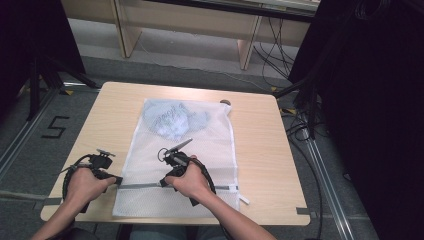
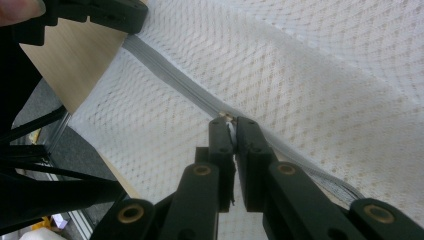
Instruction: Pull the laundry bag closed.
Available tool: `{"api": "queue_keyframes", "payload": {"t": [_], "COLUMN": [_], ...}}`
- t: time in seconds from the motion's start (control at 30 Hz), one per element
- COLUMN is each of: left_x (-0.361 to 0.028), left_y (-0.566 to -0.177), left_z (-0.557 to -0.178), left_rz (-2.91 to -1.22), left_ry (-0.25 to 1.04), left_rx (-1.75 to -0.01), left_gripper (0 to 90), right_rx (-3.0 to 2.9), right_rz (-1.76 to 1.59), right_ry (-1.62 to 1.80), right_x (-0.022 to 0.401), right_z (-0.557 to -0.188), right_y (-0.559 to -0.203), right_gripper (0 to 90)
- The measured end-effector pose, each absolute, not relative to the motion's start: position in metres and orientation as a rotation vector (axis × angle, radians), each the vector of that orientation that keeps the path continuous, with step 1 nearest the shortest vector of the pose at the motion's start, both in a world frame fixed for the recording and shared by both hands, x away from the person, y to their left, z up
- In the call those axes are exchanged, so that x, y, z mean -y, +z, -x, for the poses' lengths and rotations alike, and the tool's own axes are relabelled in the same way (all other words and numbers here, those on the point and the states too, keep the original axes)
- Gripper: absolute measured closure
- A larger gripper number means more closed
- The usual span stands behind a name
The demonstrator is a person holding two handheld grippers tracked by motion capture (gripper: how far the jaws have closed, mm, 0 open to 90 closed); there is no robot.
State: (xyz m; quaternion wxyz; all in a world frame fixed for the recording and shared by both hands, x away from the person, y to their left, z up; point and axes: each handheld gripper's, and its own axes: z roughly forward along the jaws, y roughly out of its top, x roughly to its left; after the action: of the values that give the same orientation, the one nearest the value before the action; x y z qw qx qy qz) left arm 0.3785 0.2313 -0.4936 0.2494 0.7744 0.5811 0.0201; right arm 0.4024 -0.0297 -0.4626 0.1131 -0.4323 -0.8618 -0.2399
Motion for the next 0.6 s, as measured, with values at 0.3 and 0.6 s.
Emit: {"api": "queue_keyframes", "payload": {"t": [0.3,0.6], "left_x": [-0.2312,-0.2312], "left_y": [-0.4936,-0.4936], "left_z": [-0.3784,-0.3784], "left_rz": [-2.111,-2.111], "left_ry": [0.058,0.057], "left_rx": [-1.581,-1.581], "left_gripper": [89.9,89.9], "right_rx": [2.487,2.525], "right_rz": [1.285,1.313], "right_ry": [-0.747,-0.737], "right_x": [0.0332,0.0374], "right_z": [-0.4026,-0.4026], "right_y": [-0.4636,-0.4631], "right_gripper": [87.0,87.0]}}
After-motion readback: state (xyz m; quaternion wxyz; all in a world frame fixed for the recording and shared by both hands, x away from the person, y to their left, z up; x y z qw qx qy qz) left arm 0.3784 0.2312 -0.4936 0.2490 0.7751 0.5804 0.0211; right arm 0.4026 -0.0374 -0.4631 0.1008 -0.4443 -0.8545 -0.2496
